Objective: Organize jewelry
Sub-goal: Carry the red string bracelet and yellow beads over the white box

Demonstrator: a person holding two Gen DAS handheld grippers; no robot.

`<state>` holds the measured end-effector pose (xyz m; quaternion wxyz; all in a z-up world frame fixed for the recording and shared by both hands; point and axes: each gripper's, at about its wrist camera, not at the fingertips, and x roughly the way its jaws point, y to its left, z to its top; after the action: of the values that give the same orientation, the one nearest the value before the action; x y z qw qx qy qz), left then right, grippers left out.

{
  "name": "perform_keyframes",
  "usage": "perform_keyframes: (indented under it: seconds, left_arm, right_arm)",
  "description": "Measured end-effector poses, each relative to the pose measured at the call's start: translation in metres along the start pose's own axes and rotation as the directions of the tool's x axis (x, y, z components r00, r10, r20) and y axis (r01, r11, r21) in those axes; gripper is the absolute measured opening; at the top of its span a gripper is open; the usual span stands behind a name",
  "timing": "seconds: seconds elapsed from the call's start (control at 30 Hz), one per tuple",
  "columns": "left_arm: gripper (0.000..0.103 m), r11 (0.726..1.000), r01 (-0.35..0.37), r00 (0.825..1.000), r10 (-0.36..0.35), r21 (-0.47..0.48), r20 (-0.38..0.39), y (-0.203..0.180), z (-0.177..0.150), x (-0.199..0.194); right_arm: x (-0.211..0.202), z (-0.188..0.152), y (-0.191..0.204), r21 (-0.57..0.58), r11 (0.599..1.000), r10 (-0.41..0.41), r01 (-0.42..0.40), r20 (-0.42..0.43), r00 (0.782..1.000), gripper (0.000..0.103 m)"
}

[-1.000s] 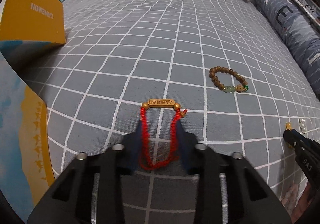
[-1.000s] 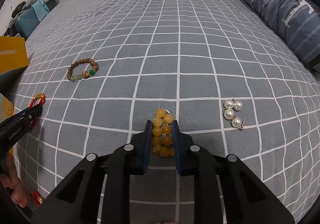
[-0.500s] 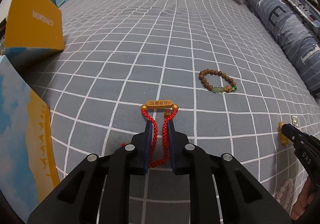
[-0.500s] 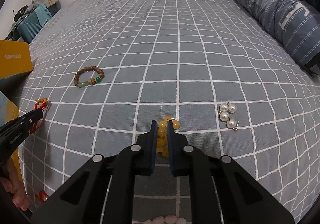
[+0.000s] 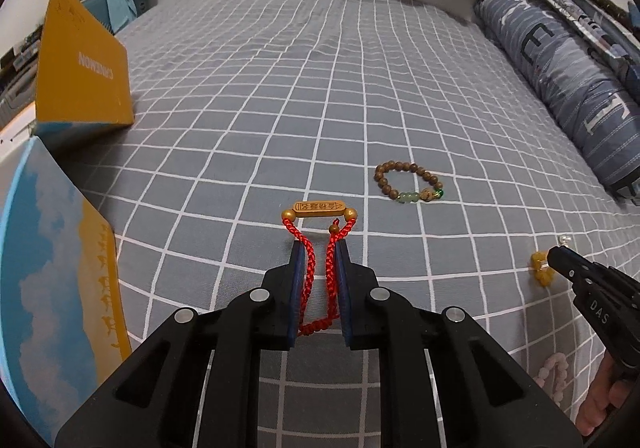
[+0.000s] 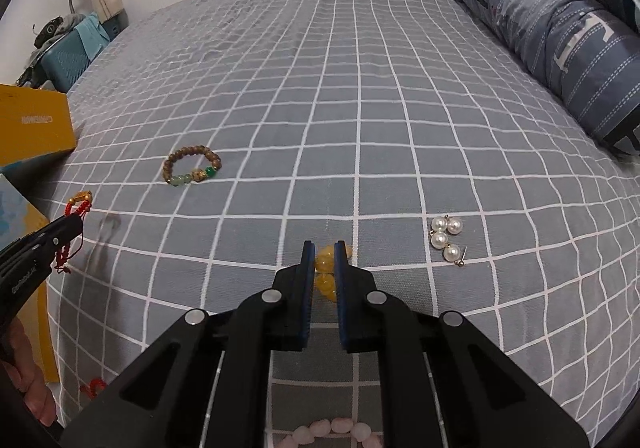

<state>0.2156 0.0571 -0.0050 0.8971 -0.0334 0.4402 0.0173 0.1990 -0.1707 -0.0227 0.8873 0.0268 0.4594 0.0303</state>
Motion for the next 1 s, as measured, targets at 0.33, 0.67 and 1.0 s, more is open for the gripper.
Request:
perform_keyframes:
  seconds: [0.33, 0.67, 1.0]
  left_arm:
    - [0.016, 1.000, 0.003, 0.999, -0.004, 0.024, 0.035, -0.007, 0.000, -0.018]
    - [0.016, 1.000, 0.014, 0.998, -0.015, 0.024, 0.058, -0.009, 0.001, -0.035]
    - [0.016, 0.999, 0.015, 0.996, -0.018, 0.034, 0.084, -0.010, -0.001, -0.064]
  right_arm:
    - [-0.014, 0.001, 0.002, -0.001, 1.000, 0.010, -0.010, 0.035, 0.999, 0.009]
    - [-0.037, 0.004, 0.000, 0.004, 1.000, 0.022, -0.022, 0.077, 0.997, 0.009]
    - [-0.069, 0.002, 0.006, -0.008, 1.000, 0.023, -0.022, 0.111, 0.994, 0.009]
